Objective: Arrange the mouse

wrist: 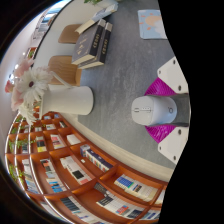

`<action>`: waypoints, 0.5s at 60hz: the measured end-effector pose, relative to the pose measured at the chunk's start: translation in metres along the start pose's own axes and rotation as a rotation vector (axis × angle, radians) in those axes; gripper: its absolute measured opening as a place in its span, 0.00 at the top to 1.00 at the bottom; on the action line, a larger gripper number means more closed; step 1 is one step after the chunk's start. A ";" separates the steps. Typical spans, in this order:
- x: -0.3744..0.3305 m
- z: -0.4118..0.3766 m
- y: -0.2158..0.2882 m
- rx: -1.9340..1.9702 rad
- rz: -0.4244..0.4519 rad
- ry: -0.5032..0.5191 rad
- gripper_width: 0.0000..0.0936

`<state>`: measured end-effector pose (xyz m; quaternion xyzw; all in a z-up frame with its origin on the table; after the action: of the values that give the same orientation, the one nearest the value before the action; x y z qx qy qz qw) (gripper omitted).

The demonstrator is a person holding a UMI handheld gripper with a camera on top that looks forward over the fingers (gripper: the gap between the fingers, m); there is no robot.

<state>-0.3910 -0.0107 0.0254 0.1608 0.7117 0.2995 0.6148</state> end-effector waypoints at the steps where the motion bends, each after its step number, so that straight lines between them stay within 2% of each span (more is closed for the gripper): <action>1: -0.006 0.002 0.005 -0.006 0.012 0.006 0.64; 6: -0.051 0.015 0.041 -0.030 0.099 0.027 0.64; 19: -0.198 0.105 0.143 -0.060 0.367 -0.028 0.65; 25: -0.243 0.168 0.154 -0.057 0.431 -0.097 0.65; 30: -0.260 0.215 0.149 -0.040 0.433 -0.146 0.65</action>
<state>-0.1528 -0.0020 0.3074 0.3189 0.6081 0.4259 0.5892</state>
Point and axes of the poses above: the point between the fingertips, and its own axes, seen from behind it with the camera up: z to the right, y up, x forward, the way the camera looks, the point moved 4 cm from there along -x, backward, against the way the camera looks, and after that the axes turned 2 degrees about -z, right-handed, at the moved point
